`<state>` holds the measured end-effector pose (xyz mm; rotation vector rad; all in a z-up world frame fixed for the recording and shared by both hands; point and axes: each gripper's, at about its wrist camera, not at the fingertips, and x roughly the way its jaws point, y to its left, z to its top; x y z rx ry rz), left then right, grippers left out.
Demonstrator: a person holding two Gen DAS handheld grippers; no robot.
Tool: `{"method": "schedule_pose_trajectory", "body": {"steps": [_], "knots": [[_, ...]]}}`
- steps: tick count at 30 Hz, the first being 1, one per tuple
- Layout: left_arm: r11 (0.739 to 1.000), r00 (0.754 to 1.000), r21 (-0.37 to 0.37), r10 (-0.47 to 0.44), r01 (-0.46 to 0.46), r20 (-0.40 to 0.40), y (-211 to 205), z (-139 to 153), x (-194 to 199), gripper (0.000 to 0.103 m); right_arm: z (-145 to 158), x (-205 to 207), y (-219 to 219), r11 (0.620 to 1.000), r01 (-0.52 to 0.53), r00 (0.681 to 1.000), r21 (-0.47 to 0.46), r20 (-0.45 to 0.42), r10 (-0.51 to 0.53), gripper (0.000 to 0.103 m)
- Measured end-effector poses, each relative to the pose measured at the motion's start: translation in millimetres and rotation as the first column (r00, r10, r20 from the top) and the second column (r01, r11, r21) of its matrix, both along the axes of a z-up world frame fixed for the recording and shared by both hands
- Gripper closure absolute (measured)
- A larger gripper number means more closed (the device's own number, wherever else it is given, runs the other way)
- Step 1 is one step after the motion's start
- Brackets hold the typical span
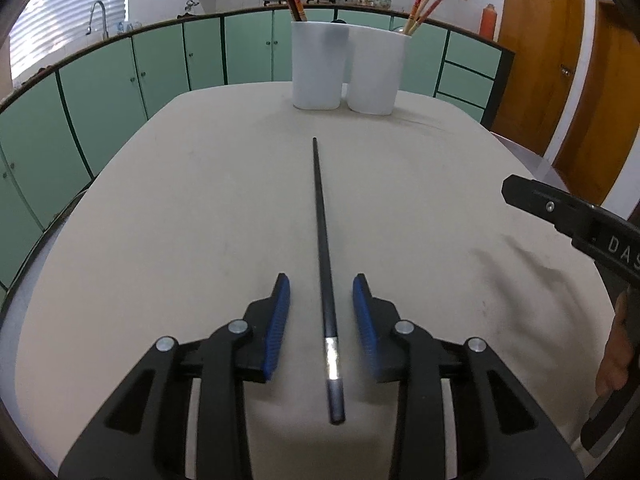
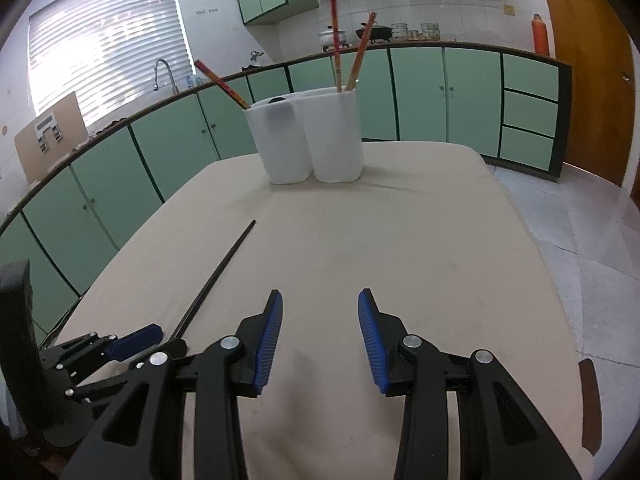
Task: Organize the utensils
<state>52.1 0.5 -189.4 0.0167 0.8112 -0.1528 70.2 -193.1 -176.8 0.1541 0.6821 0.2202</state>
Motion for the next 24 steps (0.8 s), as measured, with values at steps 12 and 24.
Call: {"method": "schedule_pose_trajectory", "body": {"steps": [12,24], "knots": [[0.995,0.998,-0.098,0.007,-0.012,-0.055,-2.2,0.2,43.2,0.097,-6.8,6.0,-2.1,1.0,0.004,1.0,0.004,-0.018,-0.004,0.064],[0.998,0.999,-0.067,-0.008,0.005,-0.049,4.3,3.2,3.9,0.064,-8.2,3.9,-4.2,1.0,0.008,1.0,0.021,-0.014,-0.007,0.064]]}}
